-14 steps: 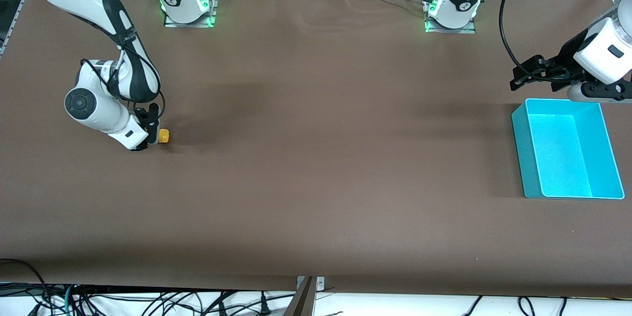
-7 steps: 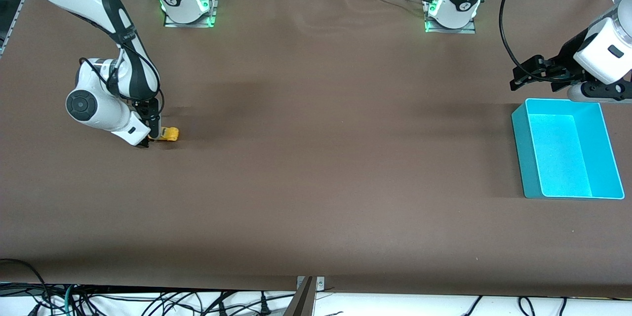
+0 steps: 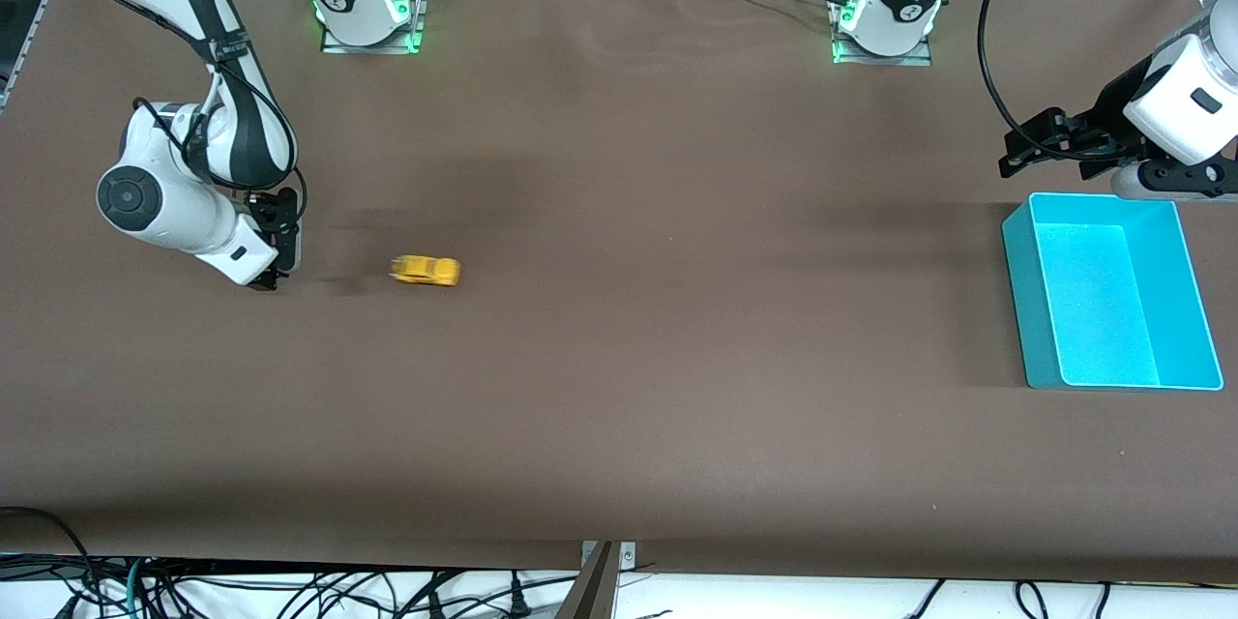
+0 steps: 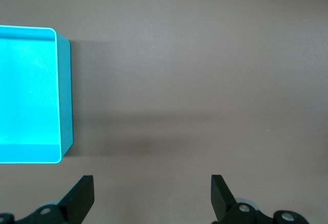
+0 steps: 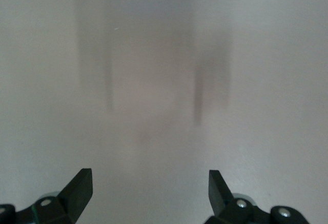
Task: Wind and store yellow beetle car
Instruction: 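Open the right gripper to release the car and lift away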
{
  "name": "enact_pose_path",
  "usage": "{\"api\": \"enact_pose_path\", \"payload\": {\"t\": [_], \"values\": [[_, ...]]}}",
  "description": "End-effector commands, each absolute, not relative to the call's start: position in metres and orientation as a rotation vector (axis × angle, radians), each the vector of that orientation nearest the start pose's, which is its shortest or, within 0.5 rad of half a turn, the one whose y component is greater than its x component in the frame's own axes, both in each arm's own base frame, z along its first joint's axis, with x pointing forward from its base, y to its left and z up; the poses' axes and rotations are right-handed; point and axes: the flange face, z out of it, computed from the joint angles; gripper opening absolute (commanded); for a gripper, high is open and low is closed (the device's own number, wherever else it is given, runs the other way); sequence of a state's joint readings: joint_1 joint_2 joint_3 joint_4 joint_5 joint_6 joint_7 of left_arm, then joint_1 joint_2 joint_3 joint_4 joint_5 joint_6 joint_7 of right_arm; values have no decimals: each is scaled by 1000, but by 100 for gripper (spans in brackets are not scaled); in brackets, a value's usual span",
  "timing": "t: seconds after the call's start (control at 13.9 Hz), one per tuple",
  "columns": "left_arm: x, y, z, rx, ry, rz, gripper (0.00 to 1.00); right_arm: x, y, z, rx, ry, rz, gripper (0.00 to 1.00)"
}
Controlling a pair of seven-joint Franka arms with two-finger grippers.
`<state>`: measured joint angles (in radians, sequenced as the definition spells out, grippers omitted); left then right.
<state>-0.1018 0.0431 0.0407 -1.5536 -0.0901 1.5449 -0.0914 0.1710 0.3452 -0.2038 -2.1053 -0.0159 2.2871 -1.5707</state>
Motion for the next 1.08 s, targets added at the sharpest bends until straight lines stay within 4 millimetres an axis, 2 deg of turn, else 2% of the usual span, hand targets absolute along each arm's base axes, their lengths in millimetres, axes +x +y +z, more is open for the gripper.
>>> {"api": "enact_pose_path", "payload": {"t": [0.0,0.29,0.58,0.79,0.86,1.01], "values": [[558,-43,609,-3223,-68,75,100,579,-1,264,-2314,-2069,219,100],[560,-43,608,-3223,-68,75,100,607,10,299,-2493,-1910,180,100],[561,-41,607,-3222,-73,77,100,635,20,348,-2702,-1648,155,100],[562,-40,609,-3224,-75,70,100,646,34,376,-2852,-1393,172,100],[564,-40,606,-3222,-75,79,100,644,51,377,-2873,-1356,177,100],[565,-41,607,-3224,-75,75,100,637,52,394,-2974,-1098,197,100]]}}
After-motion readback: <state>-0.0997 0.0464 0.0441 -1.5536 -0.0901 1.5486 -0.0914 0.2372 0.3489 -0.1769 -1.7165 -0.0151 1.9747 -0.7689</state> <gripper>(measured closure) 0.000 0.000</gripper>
